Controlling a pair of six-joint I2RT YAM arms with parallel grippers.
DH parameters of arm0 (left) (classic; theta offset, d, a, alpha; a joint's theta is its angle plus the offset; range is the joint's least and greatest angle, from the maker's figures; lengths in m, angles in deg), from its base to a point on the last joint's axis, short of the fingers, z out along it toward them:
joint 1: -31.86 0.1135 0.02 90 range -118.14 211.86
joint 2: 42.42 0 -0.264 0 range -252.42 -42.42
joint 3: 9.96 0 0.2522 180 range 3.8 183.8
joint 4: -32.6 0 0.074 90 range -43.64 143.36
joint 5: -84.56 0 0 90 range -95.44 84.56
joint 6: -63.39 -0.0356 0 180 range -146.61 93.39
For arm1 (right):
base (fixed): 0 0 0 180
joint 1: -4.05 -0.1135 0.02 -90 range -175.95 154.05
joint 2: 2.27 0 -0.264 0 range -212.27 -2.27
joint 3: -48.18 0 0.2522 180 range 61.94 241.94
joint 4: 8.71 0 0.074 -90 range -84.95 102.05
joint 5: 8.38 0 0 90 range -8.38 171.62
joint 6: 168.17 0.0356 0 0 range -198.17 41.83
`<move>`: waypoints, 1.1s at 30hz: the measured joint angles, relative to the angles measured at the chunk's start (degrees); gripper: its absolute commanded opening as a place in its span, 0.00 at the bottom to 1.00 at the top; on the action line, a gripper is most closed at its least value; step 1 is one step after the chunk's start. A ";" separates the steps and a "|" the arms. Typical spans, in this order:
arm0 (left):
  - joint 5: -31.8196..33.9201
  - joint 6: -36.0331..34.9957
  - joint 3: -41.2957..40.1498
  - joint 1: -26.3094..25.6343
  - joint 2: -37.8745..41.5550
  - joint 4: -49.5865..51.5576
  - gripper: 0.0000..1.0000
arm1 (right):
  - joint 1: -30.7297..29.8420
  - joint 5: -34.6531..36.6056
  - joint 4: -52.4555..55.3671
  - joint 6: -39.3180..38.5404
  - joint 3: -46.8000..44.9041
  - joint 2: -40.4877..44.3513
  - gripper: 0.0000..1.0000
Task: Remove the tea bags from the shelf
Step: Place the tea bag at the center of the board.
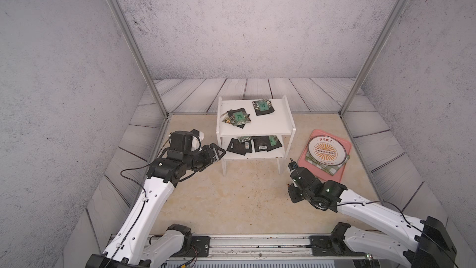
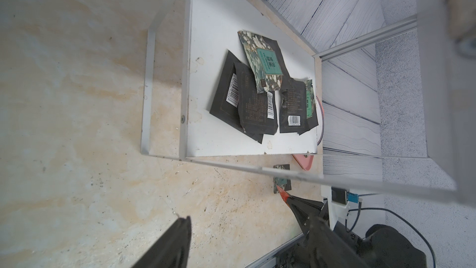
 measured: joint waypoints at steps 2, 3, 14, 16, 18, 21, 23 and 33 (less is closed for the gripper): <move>0.00 0.00 -0.13 0.00 0.00 -0.15 0.75 | 0.00 0.33 -1.46 0.39 -0.15 -1.55 0.09; 0.00 0.00 -0.24 0.00 0.00 -0.24 0.75 | 0.00 0.52 -2.40 0.61 -0.24 -2.32 0.09; 0.00 0.02 -0.68 0.00 -0.02 -1.05 0.75 | 0.00 0.79 -9.03 0.87 -0.46 -10.62 0.14; 0.00 0.02 -0.83 0.00 0.00 -1.18 0.75 | 0.00 0.68 -9.57 0.85 -0.46 -12.09 0.15; 0.00 0.02 -1.07 0.00 0.00 -1.25 0.75 | 0.00 0.66 -9.86 0.90 -0.46 -12.85 0.16; 0.02 0.02 -1.29 0.00 -0.02 -1.25 0.75 | 0.00 0.61 -10.40 0.87 -0.46 -13.11 0.18; 0.02 0.02 -1.29 0.00 -0.02 -1.27 0.75 | 0.00 0.61 -10.67 0.85 -0.46 -13.11 0.22; 0.02 0.02 -1.31 0.00 -0.02 -1.29 0.75 | 0.00 -0.50 -10.58 0.74 -0.42 -13.60 0.39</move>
